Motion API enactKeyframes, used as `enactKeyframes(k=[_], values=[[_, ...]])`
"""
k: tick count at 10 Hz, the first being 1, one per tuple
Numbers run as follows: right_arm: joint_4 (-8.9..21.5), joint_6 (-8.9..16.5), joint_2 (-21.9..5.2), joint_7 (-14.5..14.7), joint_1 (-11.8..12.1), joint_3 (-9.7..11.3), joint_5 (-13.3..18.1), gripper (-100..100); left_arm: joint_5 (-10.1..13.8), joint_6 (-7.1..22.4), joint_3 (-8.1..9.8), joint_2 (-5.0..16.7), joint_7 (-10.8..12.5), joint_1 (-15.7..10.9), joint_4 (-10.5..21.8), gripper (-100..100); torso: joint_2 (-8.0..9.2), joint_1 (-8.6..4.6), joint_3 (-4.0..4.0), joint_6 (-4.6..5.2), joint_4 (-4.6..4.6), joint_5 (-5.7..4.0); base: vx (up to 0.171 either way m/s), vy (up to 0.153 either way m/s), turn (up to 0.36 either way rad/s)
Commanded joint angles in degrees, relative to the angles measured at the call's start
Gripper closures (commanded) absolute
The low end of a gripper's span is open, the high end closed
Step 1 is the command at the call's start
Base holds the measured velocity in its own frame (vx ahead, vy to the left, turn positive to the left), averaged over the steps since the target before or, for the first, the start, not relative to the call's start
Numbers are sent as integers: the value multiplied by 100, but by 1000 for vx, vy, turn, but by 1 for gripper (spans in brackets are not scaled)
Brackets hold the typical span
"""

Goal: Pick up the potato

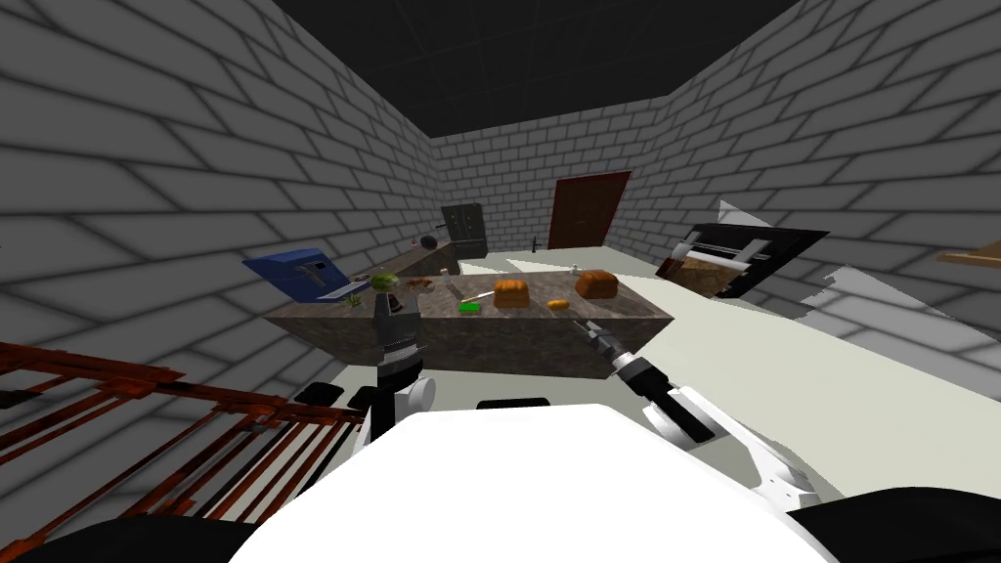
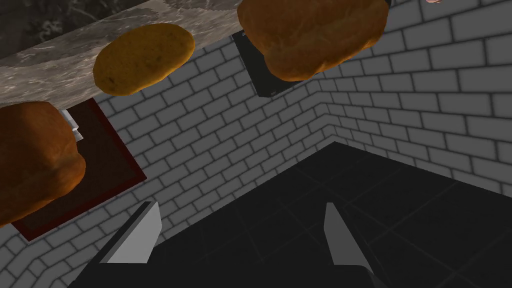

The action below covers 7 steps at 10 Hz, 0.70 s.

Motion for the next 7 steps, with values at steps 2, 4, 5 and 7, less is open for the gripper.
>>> enactKeyframes(k=[2,4,5,7], values=[[243,17,-380,121,6,49,188,-100,0,0,0,0,0,0,0,0,-1,5,0,-1,0,1,18,50,63],[420,46,-691,223,34,88,351,-100,0,0,0,0,0,0,0,0,-6,6,-3,-1,-1,1,28,48,75],[599,77,-891,328,61,130,516,-100,0,0,0,0,0,0,0,0,-3,3,-2,0,-1,1,17,52,89],[779,110,-1231,434,88,173,679,-100,0,0,0,0,0,0,0,0,0,4,0,1,0,1,18,53,71]])
